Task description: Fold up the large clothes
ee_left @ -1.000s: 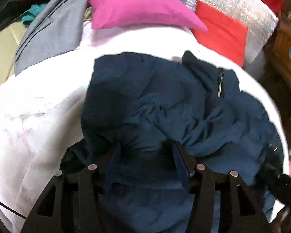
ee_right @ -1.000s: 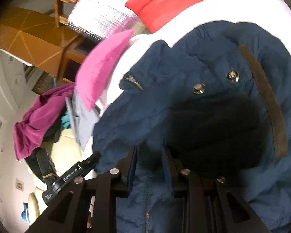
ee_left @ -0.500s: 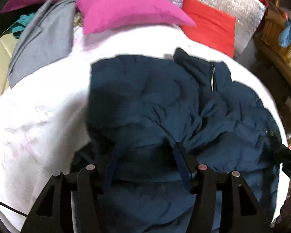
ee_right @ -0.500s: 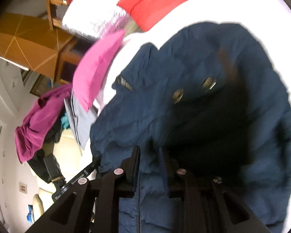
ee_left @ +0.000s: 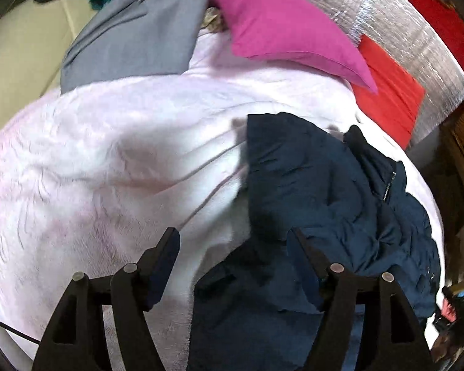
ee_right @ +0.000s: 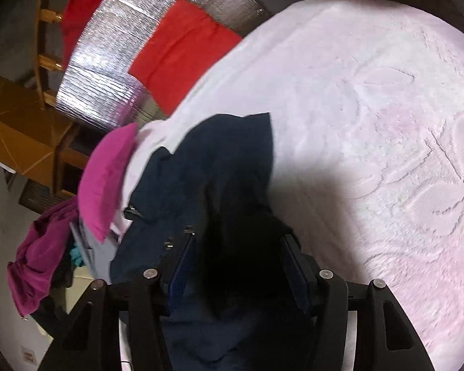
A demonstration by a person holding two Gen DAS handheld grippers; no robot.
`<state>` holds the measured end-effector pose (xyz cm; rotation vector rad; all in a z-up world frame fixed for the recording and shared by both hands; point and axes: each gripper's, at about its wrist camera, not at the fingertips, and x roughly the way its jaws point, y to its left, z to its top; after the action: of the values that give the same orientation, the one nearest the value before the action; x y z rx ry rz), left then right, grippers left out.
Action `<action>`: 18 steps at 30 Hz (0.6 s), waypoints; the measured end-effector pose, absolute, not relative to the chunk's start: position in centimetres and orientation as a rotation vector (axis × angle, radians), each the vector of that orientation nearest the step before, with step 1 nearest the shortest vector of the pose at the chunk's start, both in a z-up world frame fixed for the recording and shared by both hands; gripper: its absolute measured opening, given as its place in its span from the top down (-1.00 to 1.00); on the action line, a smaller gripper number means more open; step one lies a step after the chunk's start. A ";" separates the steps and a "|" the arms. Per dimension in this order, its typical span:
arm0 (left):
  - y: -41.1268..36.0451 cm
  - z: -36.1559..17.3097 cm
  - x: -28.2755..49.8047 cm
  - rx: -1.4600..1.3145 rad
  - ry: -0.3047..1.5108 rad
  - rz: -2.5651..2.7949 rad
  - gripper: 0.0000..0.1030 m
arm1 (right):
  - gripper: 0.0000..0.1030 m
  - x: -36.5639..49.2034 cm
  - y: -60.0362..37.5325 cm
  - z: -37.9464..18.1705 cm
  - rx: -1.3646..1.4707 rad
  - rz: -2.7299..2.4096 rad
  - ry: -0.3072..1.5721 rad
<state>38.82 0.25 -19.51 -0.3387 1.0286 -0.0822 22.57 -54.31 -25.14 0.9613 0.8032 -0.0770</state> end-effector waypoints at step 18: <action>-0.1 -21.9 38.8 -0.362 1.163 -0.202 -0.44 | -0.43 24.4 -53.6 -27.3 0.941 -0.025 0.879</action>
<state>38.78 -0.10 -21.87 -0.3617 1.1634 -0.2017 24.35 -53.59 -27.30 0.9413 0.8789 -0.0246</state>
